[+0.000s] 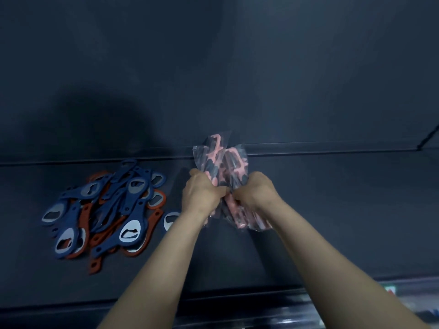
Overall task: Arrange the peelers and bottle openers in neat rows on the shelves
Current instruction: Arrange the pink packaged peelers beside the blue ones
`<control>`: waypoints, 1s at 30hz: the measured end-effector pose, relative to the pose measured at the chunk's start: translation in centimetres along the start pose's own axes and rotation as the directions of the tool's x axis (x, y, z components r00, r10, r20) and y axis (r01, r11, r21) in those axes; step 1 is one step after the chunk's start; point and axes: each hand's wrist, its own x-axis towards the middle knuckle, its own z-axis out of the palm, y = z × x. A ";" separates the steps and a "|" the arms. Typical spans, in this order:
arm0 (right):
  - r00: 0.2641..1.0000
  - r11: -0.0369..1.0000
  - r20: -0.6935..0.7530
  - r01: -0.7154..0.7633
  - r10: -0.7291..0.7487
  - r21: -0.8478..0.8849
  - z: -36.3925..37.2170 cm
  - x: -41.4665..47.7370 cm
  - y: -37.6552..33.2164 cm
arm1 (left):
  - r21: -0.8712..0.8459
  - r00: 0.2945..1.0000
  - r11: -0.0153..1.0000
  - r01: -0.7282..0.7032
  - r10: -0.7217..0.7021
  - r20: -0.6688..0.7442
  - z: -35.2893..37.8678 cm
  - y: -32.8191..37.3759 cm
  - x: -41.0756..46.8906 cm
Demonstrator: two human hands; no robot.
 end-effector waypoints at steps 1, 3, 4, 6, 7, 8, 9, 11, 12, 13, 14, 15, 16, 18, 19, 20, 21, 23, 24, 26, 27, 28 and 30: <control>1.000 1.000 0.001 0.002 -0.002 0.001 -0.1 0.0 0.0 | 0.002 1.000 1.000 0.005 -0.005 0.003 0.1 0.1 0.0; 1.000 1.000 -0.007 0.005 -0.004 0.029 -0.3 0.2 0.1 | 0.024 0.999 0.999 0.022 -0.023 0.030 0.2 0.2 0.1; 1.000 0.999 -0.010 0.006 -0.005 0.050 -0.4 0.2 0.2 | 0.037 0.998 0.999 0.037 -0.038 0.047 0.3 0.3 0.2; 1.000 0.997 -0.006 0.010 -0.009 0.078 -0.4 0.2 0.4 | 0.068 0.995 0.996 0.066 -0.070 0.067 0.3 0.5 0.5; 1.000 0.998 -0.002 0.015 -0.015 0.068 -0.5 0.2 0.4 | 0.088 0.995 0.994 0.072 -0.078 0.068 0.4 0.6 0.7; 1.000 0.999 -0.006 0.018 -0.018 0.051 -0.6 0.3 0.4 | 0.110 0.995 0.991 0.070 -0.078 0.063 0.4 0.6 0.7; 1.000 0.999 -0.018 0.015 -0.015 0.041 -0.7 0.3 0.5 | 0.137 0.996 0.989 0.063 -0.071 0.052 0.5 0.7 0.7; 0.999 0.999 -0.041 0.003 -0.001 0.039 -0.9 0.4 0.7 | 0.196 0.999 0.980 0.034 -0.040 0.029 0.8 0.6 0.6; 0.999 0.999 -0.054 0.002 0.000 0.052 -1.0 0.5 0.8 | 0.227 0.999 0.974 0.023 -0.030 0.028 0.8 0.5 0.5; 0.998 0.998 -0.068 0.005 0.000 0.067 -1.1 0.5 0.9 | 0.255 0.999 0.967 0.017 -0.026 0.034 0.9 0.5 0.5; 0.997 0.996 -0.083 0.016 -0.009 0.083 -1.2 0.5 1.0 | 0.275 0.999 0.961 0.014 -0.027 0.042 0.8 0.6 0.5; 0.996 0.994 -0.089 0.033 -0.023 0.105 -1.2 0.6 1.1 | 0.286 0.998 0.958 0.018 -0.033 0.047 0.7 0.6 0.6; 0.995 0.990 -0.090 0.049 -0.037 0.134 -1.2 0.6 1.1 | 0.283 0.998 0.959 0.027 -0.043 0.050 0.6 0.7 0.9; 0.991 0.975 -0.106 0.097 -0.077 0.201 -1.5 0.6 1.3 | 0.221 0.995 0.974 0.052 -0.068 0.066 0.3 0.6 1.2; 0.988 0.965 -0.119 0.121 -0.095 0.233 -1.7 0.6 1.5 | 0.174 0.994 0.983 0.056 -0.071 0.079 0.1 0.5 1.3; 0.985 0.956 -0.133 0.142 -0.110 0.257 -2.0 0.6 1.6 | 0.126 0.995 0.991 0.046 -0.057 0.085 0.0 0.5 1.3; 0.981 0.949 -0.146 0.160 -0.124 0.271 -2.3 0.6 1.7 | 0.079 0.997 0.996 0.031 -0.037 0.074 -0.2 0.5 1.2; 0.971 0.934 -0.185 0.201 -0.150 0.294 -3.0 0.6 2.1 | -0.005 1.000 1.000 -0.001 0.002 0.026 -0.4 0.8 0.9; 0.965 0.926 -0.206 0.219 -0.160 0.308 -3.3 0.5 2.3 | -0.039 1.000 0.999 -0.024 0.024 0.009 -0.3 1.1 0.7; 0.954 0.915 -0.241 0.250 -0.177 0.318 -4.2 0.2 2.6 | -0.101 0.998 0.993 -0.067 0.067 -0.005 -0.1 1.9 0.1; 0.950 0.910 -0.250 0.263 -0.186 0.321 -4.7 0.0 2.8 | -0.127 0.996 0.988 -0.090 0.089 -0.007 0.0 2.4 -0.3; 0.947 0.903 -0.257 0.274 -0.193 0.332 -5.3 -0.2 3.1 | -0.144 0.993 0.983 -0.113 0.114 -0.006 0.3 2.9 -0.7; 0.939 0.889 -0.270 0.300 -0.212 0.346 -6.6 -0.7 4.1 | -0.153 0.988 0.977 -0.150 0.151 -0.004 1.1 4.0 -1.6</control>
